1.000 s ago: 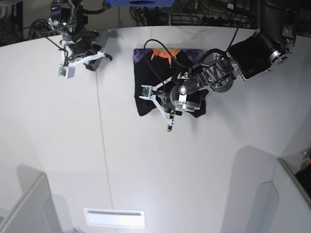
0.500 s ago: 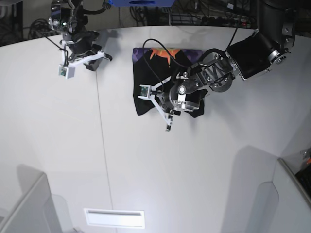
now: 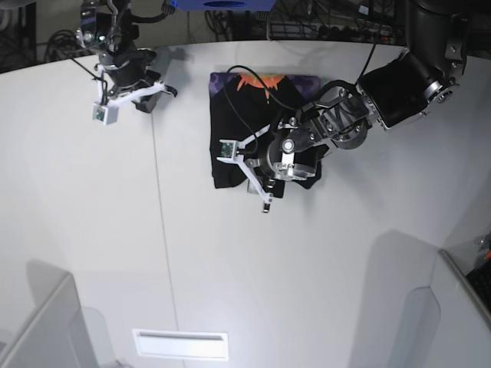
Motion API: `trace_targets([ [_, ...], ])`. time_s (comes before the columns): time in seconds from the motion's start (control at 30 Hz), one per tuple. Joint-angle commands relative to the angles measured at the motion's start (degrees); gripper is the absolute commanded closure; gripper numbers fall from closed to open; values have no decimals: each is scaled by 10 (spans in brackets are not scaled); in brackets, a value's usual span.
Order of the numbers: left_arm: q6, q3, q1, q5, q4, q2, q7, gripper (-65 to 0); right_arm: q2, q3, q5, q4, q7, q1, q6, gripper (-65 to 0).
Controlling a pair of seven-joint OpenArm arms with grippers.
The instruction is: Fold the T-shirt properly
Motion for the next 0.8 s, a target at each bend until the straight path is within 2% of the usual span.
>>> trace_targets([
  [0.0, -7, -2, -16, -7, 11, 1, 7, -380, 2, 0, 1, 11, 11, -1, 4, 0],
  [0.1, -7, -3, -31, -7, 29, 3, 39, -390, 2, 0, 1, 11, 11, -1, 4, 0],
  [0.23, -7, -7, -52, -8, 73, 0, 46, -383, 2, 1, 1, 11, 11, -1, 4, 0],
  [0.47, -11, -164, -5, -8, 149, -1, 46, -364, 6, 3, 0, 12, 11, -4, 4, 0],
  [0.5, -19, -190, 12, -8, 170, -2, 45, -323, 7, 3, -1, 13, 11, -5, 4, 0],
  [0.57, -30, -247, 47, -7, 208, -12, 43, -158, 19, 3, -2, 15, 21, -14, 4, 0],
  [0.6, -30, -273, 70, -1, 222, -17, 40, -51, 27, -1, -2, 15, 37, -20, 4, 0],
  [0.63, -30, -305, 93, 0, 234, -21, 32, 0, 36, -2, -2, 15, 60, -29, 4, 0],
  [0.77, -30, -430, 197, 0, 240, -36, -99, 0, 67, -26, -2, 16, 142, -66, 4, 0],
])
